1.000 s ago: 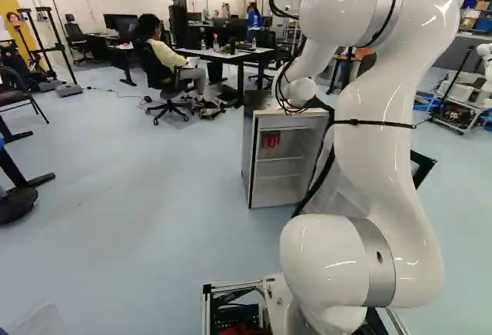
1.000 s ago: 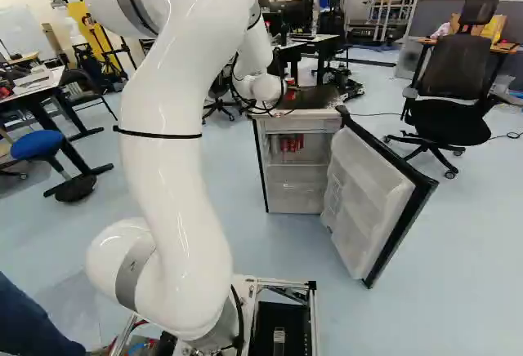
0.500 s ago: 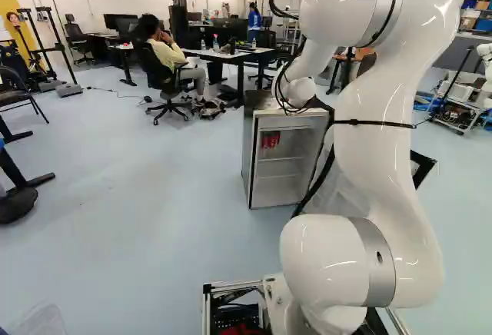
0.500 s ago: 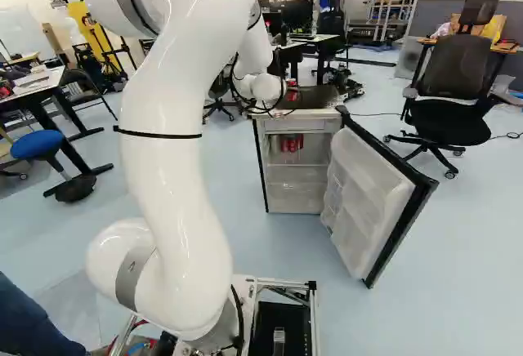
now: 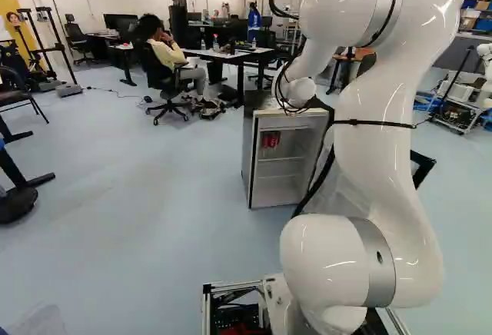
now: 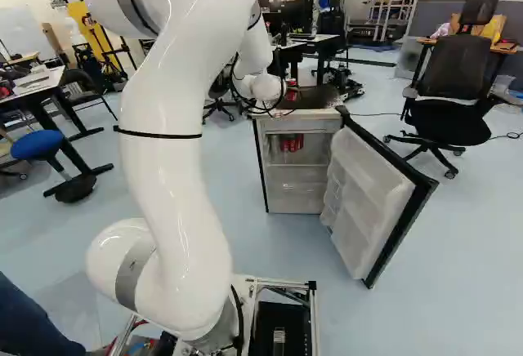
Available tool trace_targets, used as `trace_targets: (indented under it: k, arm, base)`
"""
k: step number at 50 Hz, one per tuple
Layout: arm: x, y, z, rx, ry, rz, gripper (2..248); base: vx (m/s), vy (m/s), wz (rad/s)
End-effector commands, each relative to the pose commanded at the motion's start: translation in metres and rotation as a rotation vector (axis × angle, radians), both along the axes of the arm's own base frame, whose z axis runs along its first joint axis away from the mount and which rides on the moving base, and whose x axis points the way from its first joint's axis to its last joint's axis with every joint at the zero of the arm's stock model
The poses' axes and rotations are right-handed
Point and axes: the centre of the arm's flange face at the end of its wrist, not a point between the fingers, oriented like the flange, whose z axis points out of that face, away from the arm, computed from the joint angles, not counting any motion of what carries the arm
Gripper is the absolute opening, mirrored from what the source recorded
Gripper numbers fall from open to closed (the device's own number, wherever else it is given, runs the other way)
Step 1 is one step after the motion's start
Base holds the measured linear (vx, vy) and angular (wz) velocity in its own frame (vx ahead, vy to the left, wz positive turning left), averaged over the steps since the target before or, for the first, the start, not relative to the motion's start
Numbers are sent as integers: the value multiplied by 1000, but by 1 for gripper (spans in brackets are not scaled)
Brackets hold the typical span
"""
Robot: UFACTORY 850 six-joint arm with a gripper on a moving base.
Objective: Grab a drink from the fridge
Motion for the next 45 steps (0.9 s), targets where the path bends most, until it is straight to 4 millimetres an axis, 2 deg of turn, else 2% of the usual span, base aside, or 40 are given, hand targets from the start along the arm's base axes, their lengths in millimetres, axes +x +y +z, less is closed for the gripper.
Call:
trace_targets:
  k: [8, 45]
  arm:
    - [1, 0, -8, 3, 12, 0, 92]
    - [1, 0, -13, 4, 19, 0, 92]
  base:
    - [0, 0, 0]
    - [0, 0, 0]
